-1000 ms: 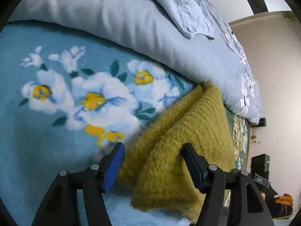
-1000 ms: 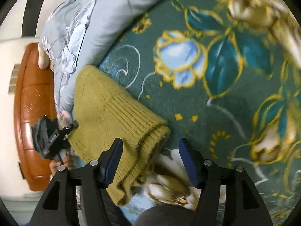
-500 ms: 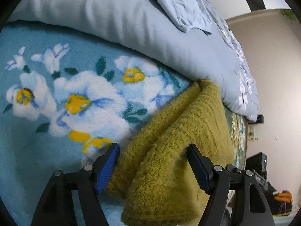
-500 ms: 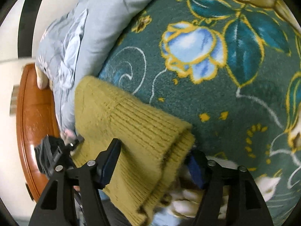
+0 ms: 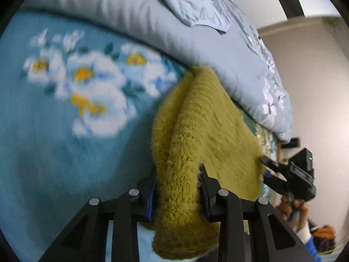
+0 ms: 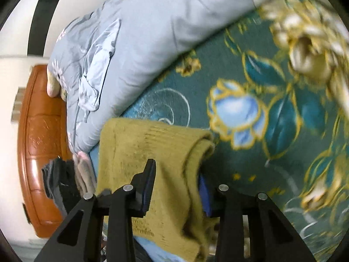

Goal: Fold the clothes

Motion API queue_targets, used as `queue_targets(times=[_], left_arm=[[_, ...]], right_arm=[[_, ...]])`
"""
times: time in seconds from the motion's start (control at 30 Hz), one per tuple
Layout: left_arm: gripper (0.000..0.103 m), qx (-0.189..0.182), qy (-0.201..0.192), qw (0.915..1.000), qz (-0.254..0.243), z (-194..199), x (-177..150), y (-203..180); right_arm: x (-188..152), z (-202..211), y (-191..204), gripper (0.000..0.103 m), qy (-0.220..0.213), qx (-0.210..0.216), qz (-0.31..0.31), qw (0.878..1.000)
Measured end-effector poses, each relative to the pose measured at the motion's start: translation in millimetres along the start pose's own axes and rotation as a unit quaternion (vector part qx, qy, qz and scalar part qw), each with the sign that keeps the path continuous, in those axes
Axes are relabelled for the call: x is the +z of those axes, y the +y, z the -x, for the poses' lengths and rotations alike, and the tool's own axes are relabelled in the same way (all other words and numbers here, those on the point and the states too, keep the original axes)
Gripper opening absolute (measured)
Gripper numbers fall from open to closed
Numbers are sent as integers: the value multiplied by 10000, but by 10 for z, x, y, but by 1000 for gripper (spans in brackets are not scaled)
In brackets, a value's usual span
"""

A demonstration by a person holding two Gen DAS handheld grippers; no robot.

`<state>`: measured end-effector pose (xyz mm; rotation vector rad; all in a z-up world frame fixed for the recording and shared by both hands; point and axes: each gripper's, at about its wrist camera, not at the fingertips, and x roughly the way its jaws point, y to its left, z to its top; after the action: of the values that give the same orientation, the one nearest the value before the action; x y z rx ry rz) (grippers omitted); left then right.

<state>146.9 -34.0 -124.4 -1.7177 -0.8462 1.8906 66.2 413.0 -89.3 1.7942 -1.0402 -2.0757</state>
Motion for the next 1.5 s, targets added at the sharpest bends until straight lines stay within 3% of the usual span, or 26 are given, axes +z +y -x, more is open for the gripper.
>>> queue_targets(times=[0.07,0.13,0.17,0.3,0.43,0.57,0.87,1.0,1.3,1.5], left_arm=[[34,-138,-51,9997,206,25,-161,32],[34,29,-48,9997,232,25,-277,63],[34,147,-65,9996,221,19,-292,90],[37,-13,-80,9989,464,33,-224,213],[44,250,-13,9997,51,13,-123,101],[57,467,-20,9988,-152,-16,-42,89],[58,332,131,9994,20,-264,177,152],[58,201,203,9996,-37,-343,236,121],[64,250,363,9986,-307,-427,300,104],[77,346,355,9975,-502,-458,231,40]], right_arm=[[62,-33,57,39,121,-135,237,9996],[76,-63,57,39,206,-248,346,9989],[83,-78,57,39,248,-304,399,9984],[46,-78,37,39,243,-355,474,9980],[-46,-49,-24,47,196,-355,522,9978],[-131,-111,-157,55,253,-114,333,9991],[-322,-250,-457,55,382,432,-97,9983],[-287,-361,-411,62,471,569,-25,9973],[-271,-470,-315,60,427,888,105,9951],[-334,-451,-367,54,270,960,-65,9950]])
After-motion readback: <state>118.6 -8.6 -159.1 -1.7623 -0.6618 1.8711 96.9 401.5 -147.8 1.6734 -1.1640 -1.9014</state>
